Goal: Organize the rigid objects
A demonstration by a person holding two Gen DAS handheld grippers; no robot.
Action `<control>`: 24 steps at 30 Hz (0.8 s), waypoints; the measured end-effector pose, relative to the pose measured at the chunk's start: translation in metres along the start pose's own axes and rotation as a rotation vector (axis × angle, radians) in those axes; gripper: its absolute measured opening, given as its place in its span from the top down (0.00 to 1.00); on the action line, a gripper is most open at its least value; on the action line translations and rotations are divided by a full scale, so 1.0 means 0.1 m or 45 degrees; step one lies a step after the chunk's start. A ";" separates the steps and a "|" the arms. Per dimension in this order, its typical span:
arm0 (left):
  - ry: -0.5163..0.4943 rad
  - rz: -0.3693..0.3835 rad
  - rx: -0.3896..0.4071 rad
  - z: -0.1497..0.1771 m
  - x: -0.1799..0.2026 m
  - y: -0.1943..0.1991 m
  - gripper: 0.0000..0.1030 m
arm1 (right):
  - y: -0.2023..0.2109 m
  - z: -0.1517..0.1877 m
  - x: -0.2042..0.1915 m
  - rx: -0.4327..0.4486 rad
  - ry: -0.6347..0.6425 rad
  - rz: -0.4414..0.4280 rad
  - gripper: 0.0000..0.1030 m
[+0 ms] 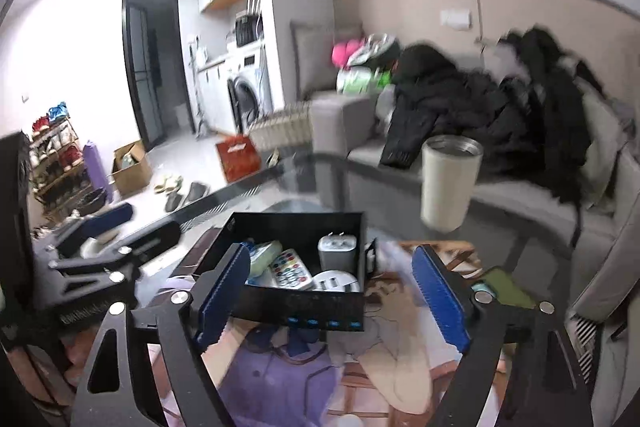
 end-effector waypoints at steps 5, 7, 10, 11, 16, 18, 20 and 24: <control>-0.065 -0.085 0.082 0.19 0.11 0.33 0.08 | 0.34 0.26 0.08 0.174 0.040 0.093 0.07; -0.048 -0.150 0.096 0.27 0.14 0.43 0.01 | 0.50 0.38 0.14 0.250 0.021 0.100 0.05; 0.034 -0.173 0.129 0.43 0.15 0.56 0.00 | 0.68 0.59 0.17 0.341 0.016 0.116 0.01; 0.054 -0.173 0.136 0.46 0.16 0.58 0.00 | 0.70 0.65 0.15 0.341 0.035 0.121 0.01; 0.064 -0.280 0.153 0.61 0.25 0.59 0.00 | 0.57 0.88 0.05 0.232 0.148 0.192 0.00; 0.044 -0.268 0.151 0.64 0.28 0.59 0.00 | 0.51 0.94 0.11 0.170 0.116 0.213 0.00; 0.022 -0.230 0.150 0.66 0.32 0.58 0.00 | 0.45 0.95 0.15 0.131 0.087 0.233 0.00; 0.004 -0.211 0.164 0.68 0.38 0.61 0.00 | 0.44 0.95 0.19 0.134 0.074 0.236 0.00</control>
Point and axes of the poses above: each gripper's, at about its wrist camera, not at the fingertips, and y roughly against the way its jaws point, x to its right, z to its underside, the point moved 1 cm from there along -y, roughly the way its jaws point, and after that the axes turned 13 degrees about -y, right-handed, at the moved point
